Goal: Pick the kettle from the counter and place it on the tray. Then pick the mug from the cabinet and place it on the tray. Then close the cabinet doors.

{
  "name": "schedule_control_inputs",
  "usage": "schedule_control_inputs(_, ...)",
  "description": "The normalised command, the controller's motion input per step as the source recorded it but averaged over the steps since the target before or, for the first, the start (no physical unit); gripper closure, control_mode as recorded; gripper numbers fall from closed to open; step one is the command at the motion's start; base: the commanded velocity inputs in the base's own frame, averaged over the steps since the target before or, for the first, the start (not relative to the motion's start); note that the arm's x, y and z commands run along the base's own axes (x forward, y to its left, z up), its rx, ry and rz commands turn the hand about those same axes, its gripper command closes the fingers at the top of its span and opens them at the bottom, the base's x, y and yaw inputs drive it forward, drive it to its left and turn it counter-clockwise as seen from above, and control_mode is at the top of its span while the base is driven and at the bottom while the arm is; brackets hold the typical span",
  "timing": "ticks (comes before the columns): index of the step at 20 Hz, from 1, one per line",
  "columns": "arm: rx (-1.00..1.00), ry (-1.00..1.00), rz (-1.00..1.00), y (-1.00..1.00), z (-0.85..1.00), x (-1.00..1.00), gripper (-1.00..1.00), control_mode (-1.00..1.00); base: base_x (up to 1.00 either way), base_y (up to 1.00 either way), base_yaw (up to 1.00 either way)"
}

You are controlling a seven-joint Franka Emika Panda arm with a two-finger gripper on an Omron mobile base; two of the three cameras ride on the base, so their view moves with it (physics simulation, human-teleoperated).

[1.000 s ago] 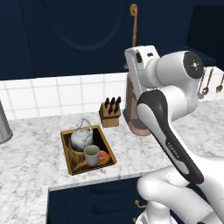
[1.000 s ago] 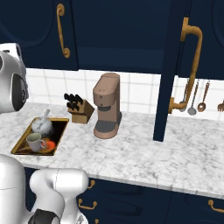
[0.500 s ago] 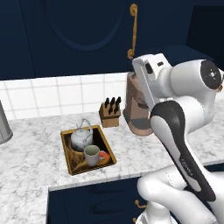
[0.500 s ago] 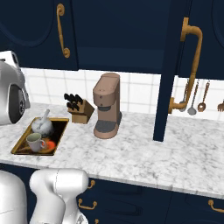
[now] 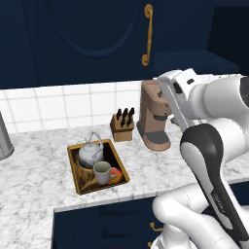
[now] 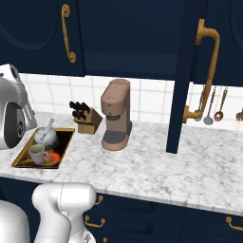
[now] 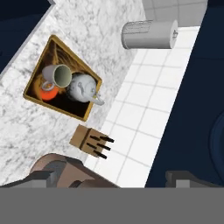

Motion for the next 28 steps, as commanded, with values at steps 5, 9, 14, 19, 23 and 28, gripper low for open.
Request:
schedule_control_inputs(5, -0.04, 0.00, -0.07, -0.61, -0.11, -0.39, -1.00, -1.00, 0.00, 0.00, 0.00)
schedule_control_inputs(9, 0.07, -0.05, -0.03, -0.88, 0.00, -0.26, -1.00, -1.00, 0.00, 0.00, 0.00)
schedule_control_inputs(14, 0.18, -0.06, -0.21, -0.84, 0.00, -0.05, -1.00, -1.00, 0.00, 0.00, 0.00)
schedule_control_inputs(19, 0.27, -0.06, -0.37, -0.74, 0.11, 0.00, -1.00, -1.00, 0.00, 0.00, 0.00)
schedule_control_inputs(23, 0.19, 0.00, -0.52, -0.62, 0.19, -0.10, -1.00, -1.00, 0.00, 0.00, 0.00)
schedule_control_inputs(28, 0.04, 0.05, -0.52, -0.61, 0.19, -0.34, -1.00, -1.00, 0.00, 0.00, 0.00)
